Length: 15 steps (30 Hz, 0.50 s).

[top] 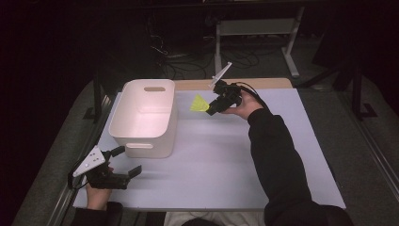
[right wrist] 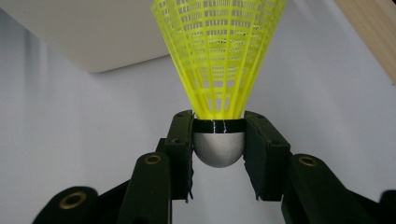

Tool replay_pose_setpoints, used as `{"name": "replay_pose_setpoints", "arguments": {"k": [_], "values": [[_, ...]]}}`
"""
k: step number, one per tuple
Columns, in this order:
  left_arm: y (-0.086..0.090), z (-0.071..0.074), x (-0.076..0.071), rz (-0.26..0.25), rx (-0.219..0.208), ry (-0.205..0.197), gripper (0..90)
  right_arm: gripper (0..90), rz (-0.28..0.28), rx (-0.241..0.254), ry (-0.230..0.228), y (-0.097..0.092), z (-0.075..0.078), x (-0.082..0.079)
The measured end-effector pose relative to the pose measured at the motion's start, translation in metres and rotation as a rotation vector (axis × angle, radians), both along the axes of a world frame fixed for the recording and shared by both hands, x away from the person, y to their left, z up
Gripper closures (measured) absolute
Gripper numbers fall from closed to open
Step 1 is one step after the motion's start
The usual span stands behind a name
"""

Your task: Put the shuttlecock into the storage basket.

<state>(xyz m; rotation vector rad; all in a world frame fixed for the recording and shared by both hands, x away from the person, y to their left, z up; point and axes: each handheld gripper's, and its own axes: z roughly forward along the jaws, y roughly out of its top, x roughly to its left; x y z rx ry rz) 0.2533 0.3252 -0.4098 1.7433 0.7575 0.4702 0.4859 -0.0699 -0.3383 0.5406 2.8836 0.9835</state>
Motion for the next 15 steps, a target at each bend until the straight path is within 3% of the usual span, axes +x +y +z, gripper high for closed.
{"name": "replay_pose_setpoints", "arguments": {"k": [15], "values": [[0.000, 0.000, 0.000, 0.002, 0.000, 0.000, 0.0, 62.9, -0.005, 0.000, -0.033, -0.007, 0.018, -0.012]]}}
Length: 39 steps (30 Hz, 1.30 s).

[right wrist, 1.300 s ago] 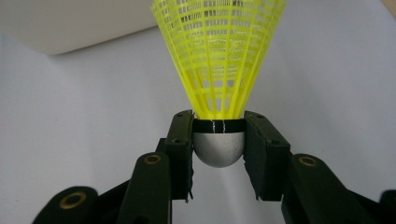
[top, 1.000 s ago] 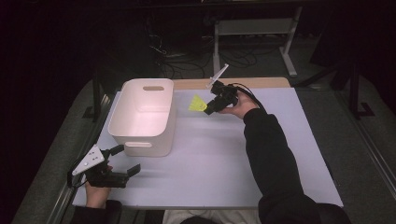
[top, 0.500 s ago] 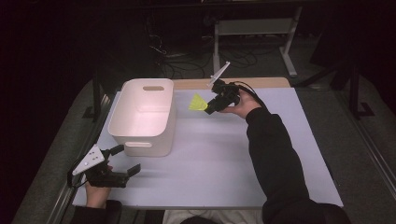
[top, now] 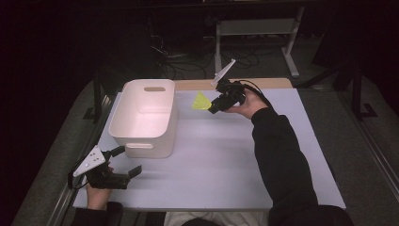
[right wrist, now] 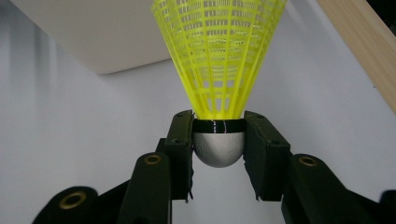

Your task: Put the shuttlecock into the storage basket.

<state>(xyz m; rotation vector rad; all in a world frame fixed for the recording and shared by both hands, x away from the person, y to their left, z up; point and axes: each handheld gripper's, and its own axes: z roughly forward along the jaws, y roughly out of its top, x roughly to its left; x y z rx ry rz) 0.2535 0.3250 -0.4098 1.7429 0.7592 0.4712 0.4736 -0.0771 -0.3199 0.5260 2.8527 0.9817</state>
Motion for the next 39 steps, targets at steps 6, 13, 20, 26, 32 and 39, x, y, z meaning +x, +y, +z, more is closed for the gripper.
{"name": "replay_pose_setpoints", "arguments": {"k": [6, 13, 20, 26, 32, 39], "values": [[0.000, 0.000, 0.000, 0.000, 0.000, -0.001, 0.0, 62.9, 0.000, 0.008, -0.005, 0.003, 0.004, -0.004], [0.000, 0.000, 0.000, -0.001, 0.001, -0.001, 0.0, 62.9, -0.003, 0.013, 0.006, 0.005, 0.006, -0.007], [0.000, 0.000, 0.000, 0.000, 0.001, -0.001, 0.0, 62.9, 0.013, 0.019, -0.011, 0.008, 0.012, -0.013], [0.000, 0.000, 0.000, -0.001, 0.001, -0.001, 0.0, 62.9, 0.017, 0.022, -0.016, 0.009, 0.016, -0.017], [0.000, 0.000, 0.000, -0.001, 0.000, 0.001, 0.0, 62.9, 0.023, 0.019, -0.035, 0.014, 0.023, -0.022], [0.000, 0.000, 0.000, -0.001, 0.001, 0.000, 0.0, 62.9, 0.041, 0.028, -0.058, 0.020, 0.034, -0.028]]}}
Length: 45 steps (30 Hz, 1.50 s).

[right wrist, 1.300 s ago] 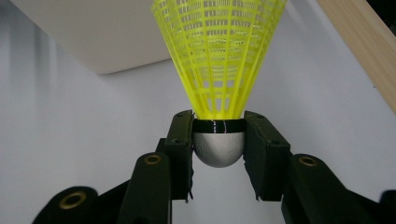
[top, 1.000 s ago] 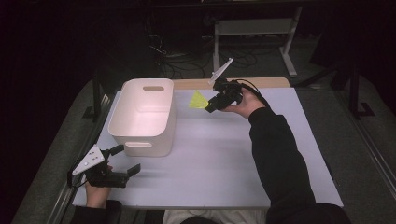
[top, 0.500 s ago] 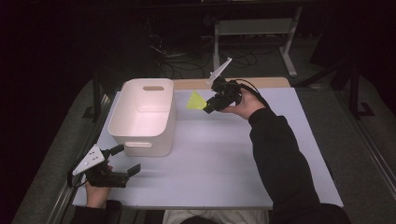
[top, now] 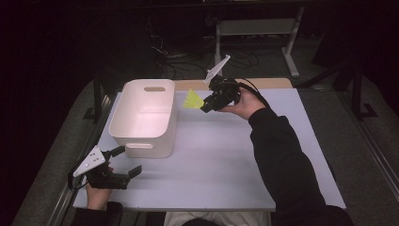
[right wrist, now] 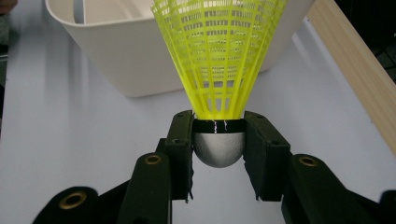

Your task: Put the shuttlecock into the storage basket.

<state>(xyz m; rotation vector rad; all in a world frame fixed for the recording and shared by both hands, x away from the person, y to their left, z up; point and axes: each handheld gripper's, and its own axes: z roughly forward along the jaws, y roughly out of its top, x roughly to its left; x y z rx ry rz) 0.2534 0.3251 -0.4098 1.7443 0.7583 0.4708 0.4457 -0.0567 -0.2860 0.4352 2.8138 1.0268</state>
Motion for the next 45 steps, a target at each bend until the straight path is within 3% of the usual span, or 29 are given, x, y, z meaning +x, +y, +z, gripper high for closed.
{"name": "replay_pose_setpoints", "arguments": {"k": [19, 45], "values": [[0.000, 0.000, 0.000, -0.001, -0.002, 0.001, 0.0, 62.9, 0.060, 0.014, -0.035, 0.034, 0.030, -0.004], [0.000, 0.000, 0.000, -0.001, -0.001, -0.001, 0.0, 62.9, 0.120, 0.024, -0.045, 0.069, 0.046, -0.006]]}}
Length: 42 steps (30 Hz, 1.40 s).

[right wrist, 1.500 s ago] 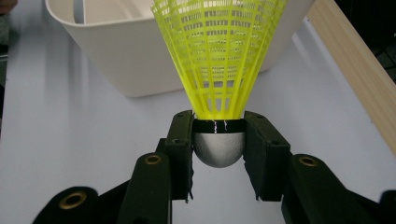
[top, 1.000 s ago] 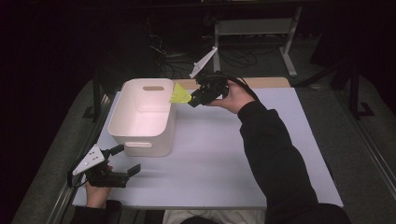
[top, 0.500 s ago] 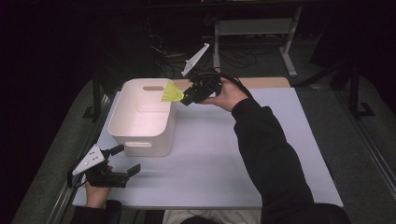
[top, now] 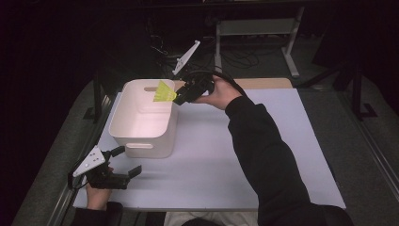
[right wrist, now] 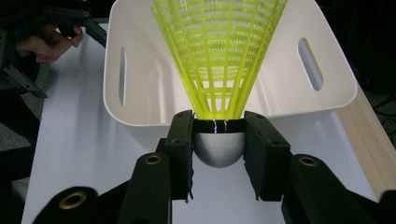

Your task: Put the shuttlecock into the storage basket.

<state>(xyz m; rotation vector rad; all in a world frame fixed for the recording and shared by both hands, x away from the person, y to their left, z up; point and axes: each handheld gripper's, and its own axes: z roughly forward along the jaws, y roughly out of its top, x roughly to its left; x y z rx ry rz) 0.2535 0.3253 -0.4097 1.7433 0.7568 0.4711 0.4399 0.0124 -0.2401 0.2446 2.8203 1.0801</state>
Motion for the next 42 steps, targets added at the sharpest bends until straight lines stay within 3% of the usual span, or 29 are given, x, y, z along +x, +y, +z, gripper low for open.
{"name": "replay_pose_setpoints", "arguments": {"k": [23, 42], "values": [[0.000, 0.000, 0.000, -0.001, 0.000, -0.001, 0.0, 62.9, 0.067, 0.006, 0.016, 0.036, -0.005, 0.001], [0.000, 0.000, 0.000, -0.003, 0.000, 0.000, 0.0, 62.9, 0.101, 0.007, 0.055, 0.056, -0.023, 0.001]]}}
